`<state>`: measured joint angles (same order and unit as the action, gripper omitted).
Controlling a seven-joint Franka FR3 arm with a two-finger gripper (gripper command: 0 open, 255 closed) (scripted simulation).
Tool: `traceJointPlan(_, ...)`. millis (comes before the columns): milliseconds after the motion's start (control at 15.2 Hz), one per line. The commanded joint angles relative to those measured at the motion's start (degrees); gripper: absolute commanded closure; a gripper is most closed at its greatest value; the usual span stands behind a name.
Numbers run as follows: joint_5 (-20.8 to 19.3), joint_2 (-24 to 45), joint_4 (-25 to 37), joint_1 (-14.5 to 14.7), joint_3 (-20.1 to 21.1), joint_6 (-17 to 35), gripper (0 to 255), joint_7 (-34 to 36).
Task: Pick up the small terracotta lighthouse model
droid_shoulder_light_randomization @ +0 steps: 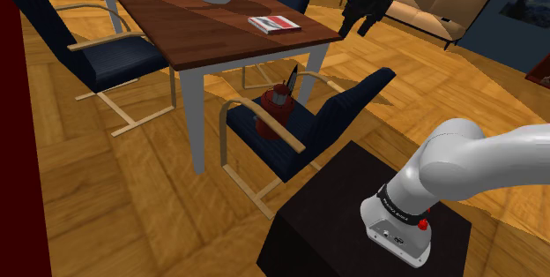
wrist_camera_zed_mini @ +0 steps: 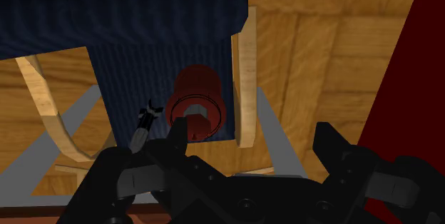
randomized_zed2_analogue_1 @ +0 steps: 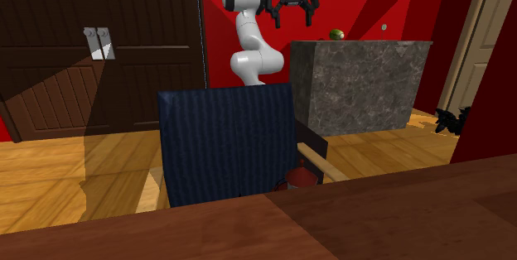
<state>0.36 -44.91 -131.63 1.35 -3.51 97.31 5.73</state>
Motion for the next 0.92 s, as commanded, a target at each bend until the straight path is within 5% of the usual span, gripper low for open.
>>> traceJointPlan(0, 0.00, 0.00, 0.00, 0.00, 0.00, 0.00, 0, 0.00)
traceJointPlan(858, 2.83, 37.17, 19.71, 1.36, -8.34, -2.74, 0, -12.93)
